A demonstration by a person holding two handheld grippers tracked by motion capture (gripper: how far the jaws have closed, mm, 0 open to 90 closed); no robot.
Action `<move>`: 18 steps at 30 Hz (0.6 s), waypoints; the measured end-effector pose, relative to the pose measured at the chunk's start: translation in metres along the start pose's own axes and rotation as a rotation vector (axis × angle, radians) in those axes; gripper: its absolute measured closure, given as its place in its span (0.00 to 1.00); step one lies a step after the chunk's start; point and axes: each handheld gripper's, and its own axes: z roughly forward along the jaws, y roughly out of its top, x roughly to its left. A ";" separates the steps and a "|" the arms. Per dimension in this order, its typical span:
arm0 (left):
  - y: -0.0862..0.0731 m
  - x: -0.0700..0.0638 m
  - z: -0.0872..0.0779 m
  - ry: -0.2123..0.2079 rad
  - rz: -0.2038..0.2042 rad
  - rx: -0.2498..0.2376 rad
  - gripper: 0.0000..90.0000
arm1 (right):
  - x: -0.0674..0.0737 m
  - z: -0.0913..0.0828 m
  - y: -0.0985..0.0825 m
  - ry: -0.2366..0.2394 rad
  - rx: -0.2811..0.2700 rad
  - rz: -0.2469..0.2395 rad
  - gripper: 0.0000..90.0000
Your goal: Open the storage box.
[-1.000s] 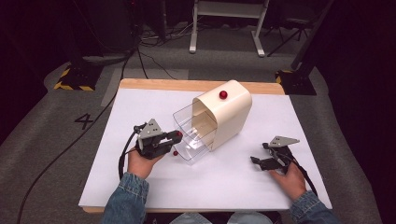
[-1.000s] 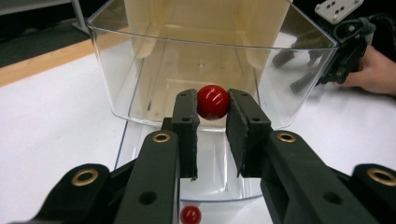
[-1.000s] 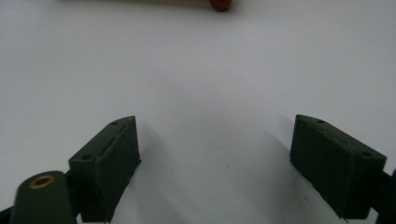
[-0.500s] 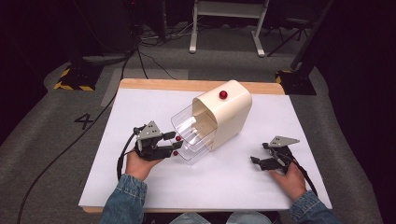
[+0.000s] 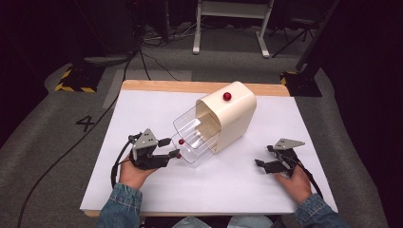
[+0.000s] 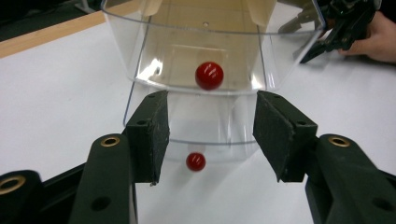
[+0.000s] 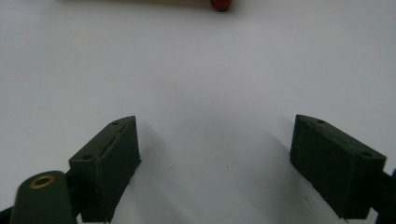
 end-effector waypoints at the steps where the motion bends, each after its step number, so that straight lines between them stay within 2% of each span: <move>1: -0.001 -0.001 -0.002 0.004 0.007 0.001 0.50 | 0.000 0.000 0.000 0.000 0.000 0.000 0.18; 6: -0.010 -0.003 -0.017 0.014 0.039 0.009 0.46 | 0.000 0.000 0.000 0.001 0.000 0.001 0.18; 11: -0.021 -0.001 -0.026 0.036 0.042 0.035 0.42 | 0.000 0.000 0.000 0.002 0.000 0.001 0.18; 13: -0.026 0.001 -0.028 0.037 0.023 0.058 0.40 | 0.000 0.000 0.000 0.002 0.000 0.001 0.18; 18: -0.038 0.005 -0.033 0.056 0.036 0.133 0.36 | 0.000 0.000 0.000 0.002 0.000 0.001 0.18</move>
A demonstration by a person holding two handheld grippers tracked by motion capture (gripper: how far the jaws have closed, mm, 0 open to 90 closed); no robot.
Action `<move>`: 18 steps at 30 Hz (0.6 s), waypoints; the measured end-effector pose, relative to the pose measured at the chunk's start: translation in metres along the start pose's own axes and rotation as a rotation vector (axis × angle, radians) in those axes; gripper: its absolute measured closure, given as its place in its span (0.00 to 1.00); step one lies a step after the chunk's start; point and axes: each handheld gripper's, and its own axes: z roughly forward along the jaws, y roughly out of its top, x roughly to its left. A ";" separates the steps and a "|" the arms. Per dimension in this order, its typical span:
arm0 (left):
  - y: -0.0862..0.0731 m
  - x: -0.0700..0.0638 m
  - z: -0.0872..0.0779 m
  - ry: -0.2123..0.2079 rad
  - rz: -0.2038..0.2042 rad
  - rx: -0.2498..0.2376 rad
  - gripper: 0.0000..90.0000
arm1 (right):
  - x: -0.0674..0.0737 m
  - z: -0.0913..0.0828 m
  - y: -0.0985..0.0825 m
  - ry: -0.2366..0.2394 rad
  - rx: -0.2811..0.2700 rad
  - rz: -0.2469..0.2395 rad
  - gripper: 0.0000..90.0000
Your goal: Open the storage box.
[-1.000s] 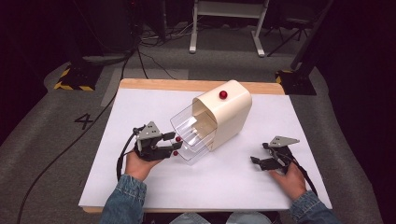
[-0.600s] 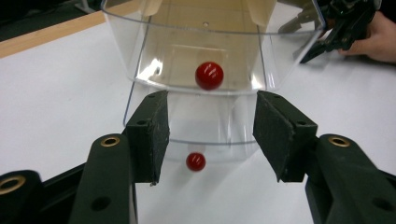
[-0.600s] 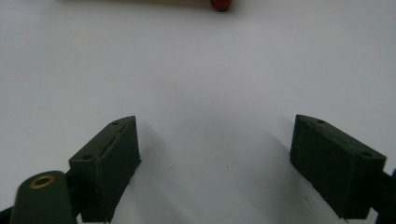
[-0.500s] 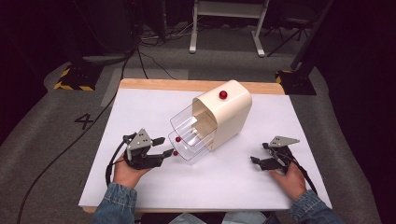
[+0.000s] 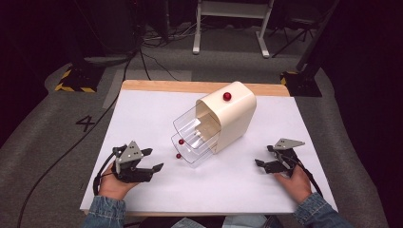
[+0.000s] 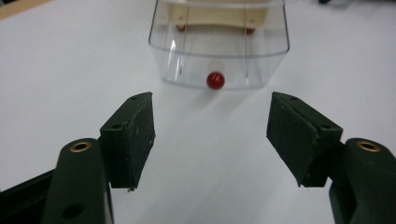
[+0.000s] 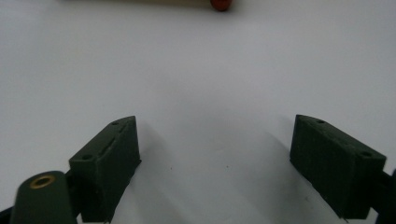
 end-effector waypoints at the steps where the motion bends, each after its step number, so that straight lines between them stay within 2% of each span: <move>1: -0.003 0.001 0.000 -0.001 -0.009 0.007 0.35 | 0.000 0.000 0.000 0.000 0.000 0.000 0.18; 8: -0.026 0.013 0.001 0.036 -0.058 0.050 0.32 | 0.000 0.000 0.000 -0.001 0.000 -0.001 0.18; 10: -0.032 0.018 0.003 0.054 -0.051 0.079 0.33 | 0.000 0.000 0.000 -0.001 0.000 -0.001 0.18; 11: -0.035 0.020 0.005 0.065 -0.067 0.102 0.34 | 0.000 0.000 0.000 0.000 0.000 0.000 0.18; 13: -0.041 0.024 0.008 0.071 -0.073 0.131 0.34 | 0.000 0.000 0.000 -0.001 0.000 -0.001 0.18; 18: -0.050 0.028 0.015 0.096 -0.079 0.181 0.34 | 0.000 0.000 0.000 -0.001 0.000 -0.001 0.18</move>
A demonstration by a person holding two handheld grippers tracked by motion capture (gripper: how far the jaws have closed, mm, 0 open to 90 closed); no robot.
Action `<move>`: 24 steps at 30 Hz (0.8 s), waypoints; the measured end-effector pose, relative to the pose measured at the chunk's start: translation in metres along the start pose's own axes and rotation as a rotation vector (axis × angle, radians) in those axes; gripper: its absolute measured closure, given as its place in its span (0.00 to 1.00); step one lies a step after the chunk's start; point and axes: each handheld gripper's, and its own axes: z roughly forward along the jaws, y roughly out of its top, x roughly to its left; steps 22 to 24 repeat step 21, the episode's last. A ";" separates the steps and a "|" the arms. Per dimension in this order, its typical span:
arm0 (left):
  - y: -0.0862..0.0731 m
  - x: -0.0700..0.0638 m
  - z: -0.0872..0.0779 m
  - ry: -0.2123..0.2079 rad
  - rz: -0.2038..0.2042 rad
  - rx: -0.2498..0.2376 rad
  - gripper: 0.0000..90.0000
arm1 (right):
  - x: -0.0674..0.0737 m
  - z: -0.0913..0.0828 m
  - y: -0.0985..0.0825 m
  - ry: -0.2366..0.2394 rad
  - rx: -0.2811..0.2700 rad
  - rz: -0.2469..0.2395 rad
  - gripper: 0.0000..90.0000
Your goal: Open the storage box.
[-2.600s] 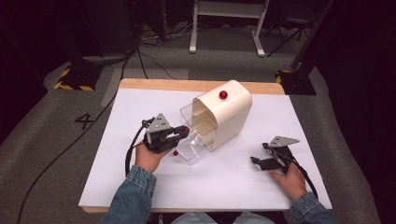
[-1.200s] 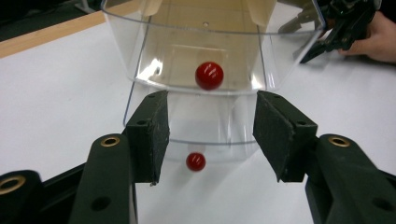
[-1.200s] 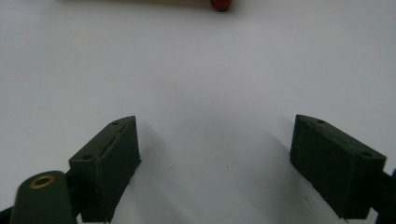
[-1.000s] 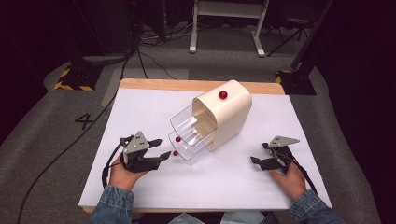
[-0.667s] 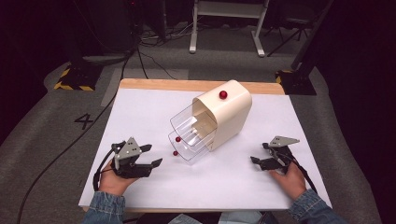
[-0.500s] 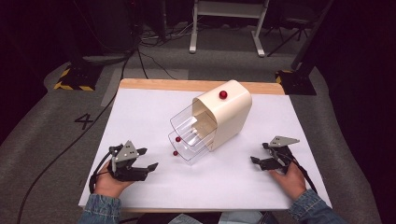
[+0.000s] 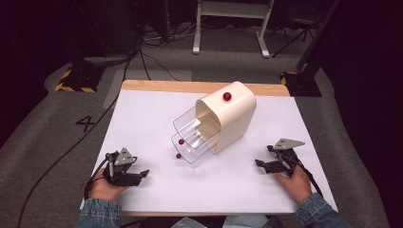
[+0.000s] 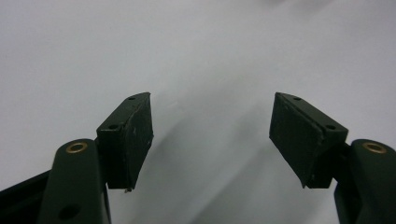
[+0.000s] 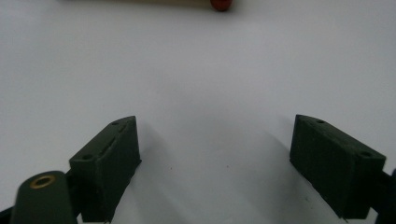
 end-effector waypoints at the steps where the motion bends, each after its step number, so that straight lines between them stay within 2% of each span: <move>1: -0.001 0.001 0.002 0.006 0.005 0.012 0.33 | 0.000 0.000 0.000 0.000 0.000 0.000 0.18; 2: -0.002 0.001 0.003 0.008 0.003 0.025 0.33 | 0.000 0.000 0.000 0.001 0.000 0.001 0.18; 7: -0.004 0.007 0.005 0.015 0.002 0.010 0.25 | 0.000 0.000 0.000 0.001 0.000 0.000 0.18; 9: -0.007 0.011 0.007 -0.014 -0.028 -0.012 0.20 | 0.000 0.000 0.000 0.001 0.000 0.000 0.18; 11: -0.007 0.012 0.007 -0.026 -0.027 -0.011 0.18 | 0.000 0.000 0.000 0.001 0.000 0.000 0.18; 13: -0.007 0.009 0.007 -0.012 -0.016 -0.001 0.18 | 0.000 0.000 0.000 0.001 0.000 0.000 0.18; 24: -0.007 0.009 0.008 -0.006 -0.015 -0.007 0.18 | 0.000 0.000 0.000 0.001 0.000 0.000 0.18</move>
